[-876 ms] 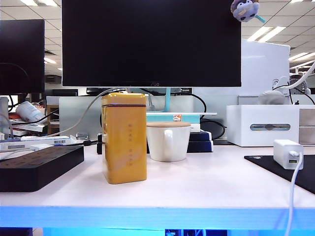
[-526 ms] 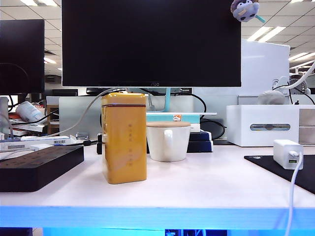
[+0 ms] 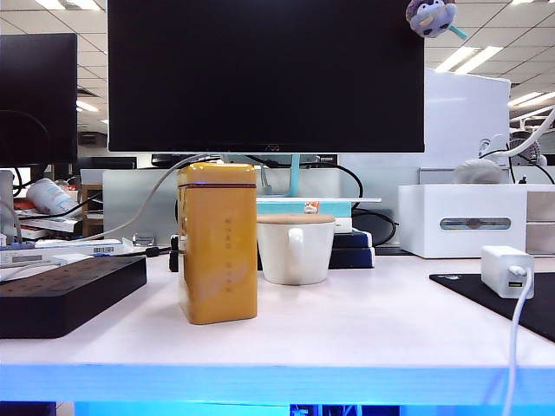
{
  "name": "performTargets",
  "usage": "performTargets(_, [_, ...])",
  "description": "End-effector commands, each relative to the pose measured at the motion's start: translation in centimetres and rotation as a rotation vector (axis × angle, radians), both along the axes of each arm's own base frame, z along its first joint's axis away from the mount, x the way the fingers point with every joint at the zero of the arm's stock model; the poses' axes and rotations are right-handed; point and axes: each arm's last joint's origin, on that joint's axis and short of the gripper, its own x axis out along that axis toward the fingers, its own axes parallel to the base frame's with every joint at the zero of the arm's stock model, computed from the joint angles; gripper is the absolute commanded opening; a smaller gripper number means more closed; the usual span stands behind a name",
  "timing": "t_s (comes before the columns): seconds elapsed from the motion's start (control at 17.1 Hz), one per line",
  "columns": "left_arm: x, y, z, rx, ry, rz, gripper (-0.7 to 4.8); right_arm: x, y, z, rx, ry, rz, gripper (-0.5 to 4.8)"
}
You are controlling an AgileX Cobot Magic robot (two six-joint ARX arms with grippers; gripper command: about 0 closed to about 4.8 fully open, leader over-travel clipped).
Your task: Plug the white charger into the left socket.
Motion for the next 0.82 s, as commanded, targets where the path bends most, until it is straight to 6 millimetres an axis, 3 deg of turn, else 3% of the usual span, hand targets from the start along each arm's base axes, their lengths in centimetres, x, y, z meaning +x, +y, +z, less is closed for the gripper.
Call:
performTargets(0.06, [-0.7, 0.3, 3.1, -0.024, -0.065, 0.077, -0.03, -1.0, 0.0, 4.0, 0.007, -0.074, -0.022, -0.02])
performTargets(0.23, [-0.4, 0.4, 6.7, -0.015, -0.09, 0.108, -0.03, -1.1, -0.1, 8.4, 0.004, -0.113, -0.045, -0.02])
performTargets(0.41, [1.7, 0.1, 10.4, 0.042, -0.065, 0.115, -0.03, 0.8, -0.2, 13.1, 0.004, -0.066, -0.051, -0.02])
performTargets(0.53, [4.1, -0.4, 13.3, 0.154, -0.031, 0.061, -0.03, 2.9, -0.1, 15.9, 0.006, -0.013, -0.013, -0.02])
performTargets(0.58, [6.0, -0.9, 15.4, 0.258, -0.024, -0.028, -0.03, 5.3, 0.1, 17.8, 0.013, 0.017, 0.071, -0.02])
performTargets(0.7, [8.1, -1.6, 17.5, 0.348, -0.046, -0.179, -0.03, 8.1, 0.4, 18.7, 0.027, 0.07, 0.177, -0.02])
performTargets(0.82, [9.9, -2.3, 19.8, 0.36, -0.088, -0.335, -0.03, 12.3, 0.6, 18.6, 0.122, 0.22, 0.22, -0.02])
